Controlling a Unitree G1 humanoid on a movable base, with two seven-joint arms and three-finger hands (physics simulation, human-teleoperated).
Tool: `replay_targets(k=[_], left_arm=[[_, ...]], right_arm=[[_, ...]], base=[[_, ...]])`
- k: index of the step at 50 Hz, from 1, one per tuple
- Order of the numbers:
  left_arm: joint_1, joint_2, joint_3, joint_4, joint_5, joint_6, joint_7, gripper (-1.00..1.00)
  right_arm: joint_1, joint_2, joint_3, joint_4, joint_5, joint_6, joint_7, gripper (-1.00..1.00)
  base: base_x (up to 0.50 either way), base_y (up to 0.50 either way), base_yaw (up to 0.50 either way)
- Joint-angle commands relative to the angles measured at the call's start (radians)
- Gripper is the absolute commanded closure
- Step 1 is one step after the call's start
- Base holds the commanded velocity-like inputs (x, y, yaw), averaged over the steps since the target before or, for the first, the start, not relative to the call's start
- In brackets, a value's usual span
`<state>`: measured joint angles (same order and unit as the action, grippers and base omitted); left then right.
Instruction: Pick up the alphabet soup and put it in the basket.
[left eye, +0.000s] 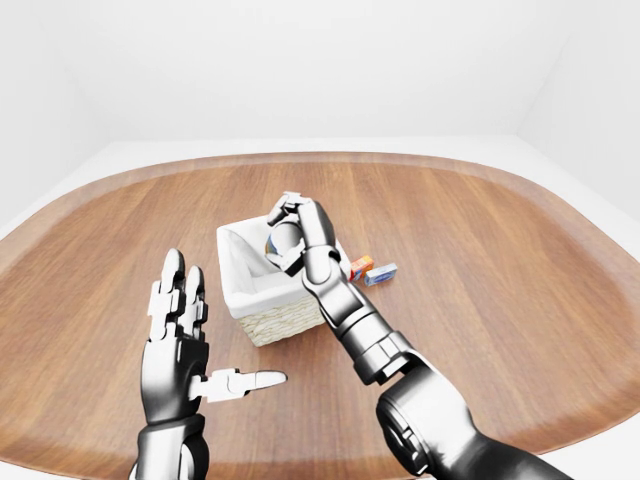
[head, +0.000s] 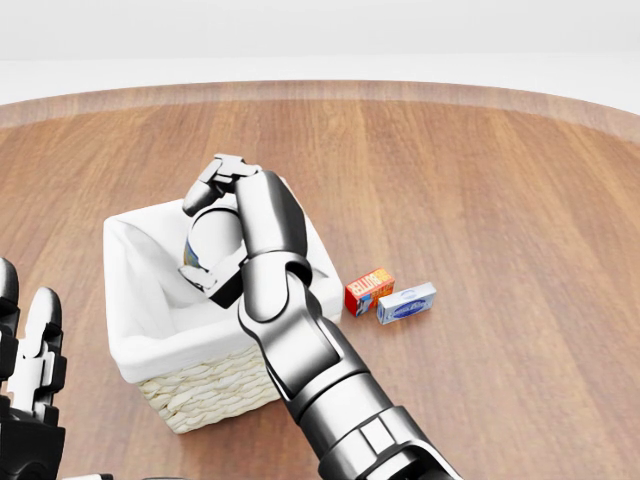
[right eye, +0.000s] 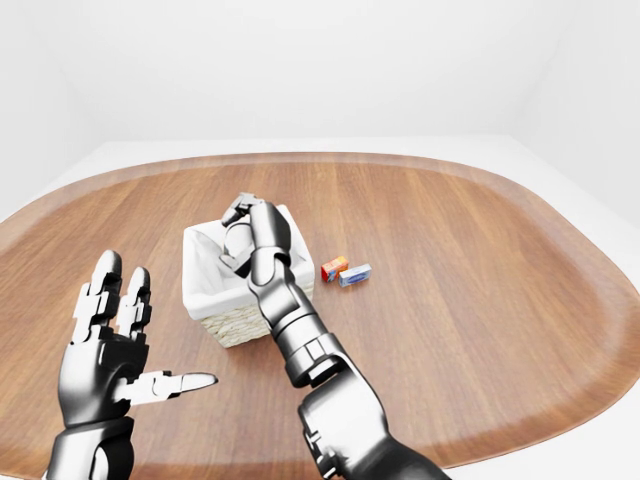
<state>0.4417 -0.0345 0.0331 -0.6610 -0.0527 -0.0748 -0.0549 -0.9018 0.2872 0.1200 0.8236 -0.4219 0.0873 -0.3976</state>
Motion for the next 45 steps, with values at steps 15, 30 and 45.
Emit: replay_targets(k=[15,30,45], left_arm=[[0.015,-0.002,0.002,-0.012,-0.008,-0.003,-0.011,-1.0],[0.008,-0.003,0.003,-0.005,-0.008,0.0,-0.012,-1.0],[0.019,-0.002,0.0,-0.01,-0.01,-0.008,-0.014,-1.0]], right_arm=[[0.0,0.03,0.013,-0.004,-0.039,0.0,-0.039,1.0],[-0.015,0.03,0.009,0.053,-0.044,-0.02,-0.055,1.0],[-0.019,0.03,0.006,0.103,-0.048,-0.053,-0.074,1.0]], base=[[0.0,0.0,0.0],[0.0,0.0,0.0],[0.0,0.0,0.0]])
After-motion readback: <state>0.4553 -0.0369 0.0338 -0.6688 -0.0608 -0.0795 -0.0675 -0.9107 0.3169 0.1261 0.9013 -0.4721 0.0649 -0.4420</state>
